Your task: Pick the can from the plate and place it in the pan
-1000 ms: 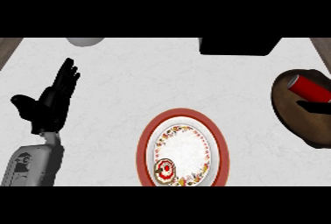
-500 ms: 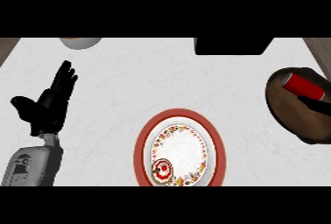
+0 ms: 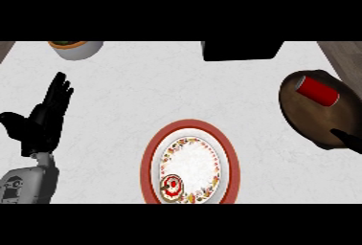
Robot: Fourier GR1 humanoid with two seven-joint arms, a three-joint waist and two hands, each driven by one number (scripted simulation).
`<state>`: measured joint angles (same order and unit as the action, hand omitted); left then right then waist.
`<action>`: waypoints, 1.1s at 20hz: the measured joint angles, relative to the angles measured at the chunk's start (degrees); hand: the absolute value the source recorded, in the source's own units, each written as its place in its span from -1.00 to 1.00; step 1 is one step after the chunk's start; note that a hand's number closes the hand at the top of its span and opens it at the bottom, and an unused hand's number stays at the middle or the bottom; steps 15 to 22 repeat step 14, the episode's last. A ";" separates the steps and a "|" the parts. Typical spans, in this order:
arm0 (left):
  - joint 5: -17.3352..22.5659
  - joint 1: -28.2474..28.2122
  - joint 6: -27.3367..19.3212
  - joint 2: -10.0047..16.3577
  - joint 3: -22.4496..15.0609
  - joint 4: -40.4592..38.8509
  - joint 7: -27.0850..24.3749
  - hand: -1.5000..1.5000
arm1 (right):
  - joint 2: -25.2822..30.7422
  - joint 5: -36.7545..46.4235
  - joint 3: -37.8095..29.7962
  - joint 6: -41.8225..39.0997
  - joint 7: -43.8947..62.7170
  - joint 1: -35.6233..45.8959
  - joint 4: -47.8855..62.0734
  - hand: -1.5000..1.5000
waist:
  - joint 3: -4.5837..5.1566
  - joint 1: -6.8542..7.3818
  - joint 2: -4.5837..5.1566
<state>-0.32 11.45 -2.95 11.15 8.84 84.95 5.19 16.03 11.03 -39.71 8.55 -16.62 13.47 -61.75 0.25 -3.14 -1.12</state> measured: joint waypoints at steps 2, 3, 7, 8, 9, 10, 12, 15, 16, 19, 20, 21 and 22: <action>0.02 0.07 -0.32 0.10 0.31 0.16 0.58 0.00 | -2.51 -1.52 0.73 -2.58 0.53 -4.93 -7.10 -1.00 | 0.03 -0.46 -0.09; -0.06 -0.62 -0.37 -0.05 0.17 0.69 0.48 0.00 | -3.62 -2.18 0.90 -3.45 1.23 -7.47 -11.10 -1.00 | 0.02 -0.43 -0.10; -0.13 -0.92 -0.54 -0.29 -0.01 1.45 0.69 0.00 | -8.32 -5.59 0.99 -7.70 3.64 -19.04 -26.79 -1.00 | 0.04 -0.62 0.03; -0.07 -1.14 -0.45 -0.52 -0.10 1.43 0.09 0.00 | -9.80 -6.32 1.06 -8.57 4.45 -22.08 -30.92 -1.00 | 0.02 -0.43 0.14; 0.16 -1.61 0.04 -0.39 -0.12 1.64 -0.22 0.00 | -11.13 -7.23 1.16 -9.50 5.56 -24.96 -35.13 -1.00 | 0.00 -0.16 0.23; 0.28 -1.20 0.17 -0.18 0.00 1.51 0.09 0.00 | -12.17 -8.24 1.67 -10.20 6.88 -27.79 -39.20 -1.00 | -0.01 0.01 0.33; 0.12 -1.44 0.37 -0.50 -0.25 0.76 -1.04 0.00 | -13.64 -10.29 3.84 -10.03 8.63 -34.04 -45.98 -1.00 | -0.05 0.42 0.52; -0.09 -0.65 0.24 -0.62 -0.49 0.68 -0.90 0.00 | -14.55 -11.33 5.52 -9.30 10.81 -39.36 -52.39 -1.00 | -0.10 0.91 0.68; -0.09 -0.65 0.24 -0.62 -0.49 0.68 -0.90 0.00 | -14.55 -11.33 5.52 -9.30 10.81 -39.36 -52.39 -1.00 | -0.10 0.91 0.68; -0.09 -0.65 0.24 -0.62 -0.49 0.68 -0.90 0.00 | -14.55 -11.33 5.52 -9.30 10.81 -39.36 -52.39 -1.00 | -0.10 0.91 0.68; -0.09 -0.65 0.24 -0.62 -0.49 0.68 -0.90 0.00 | -14.55 -11.33 5.52 -9.30 10.81 -39.36 -52.39 -1.00 | -0.10 0.91 0.68; -0.09 -0.65 0.24 -0.62 -0.49 0.68 -0.90 0.00 | -14.55 -11.33 5.52 -9.30 10.81 -39.36 -52.39 -1.00 | -0.10 0.91 0.68; -0.09 -0.65 0.24 -0.62 -0.49 0.68 -0.90 0.00 | -14.55 -11.33 5.52 -9.30 10.81 -39.36 -52.39 -1.00 | -0.10 0.91 0.68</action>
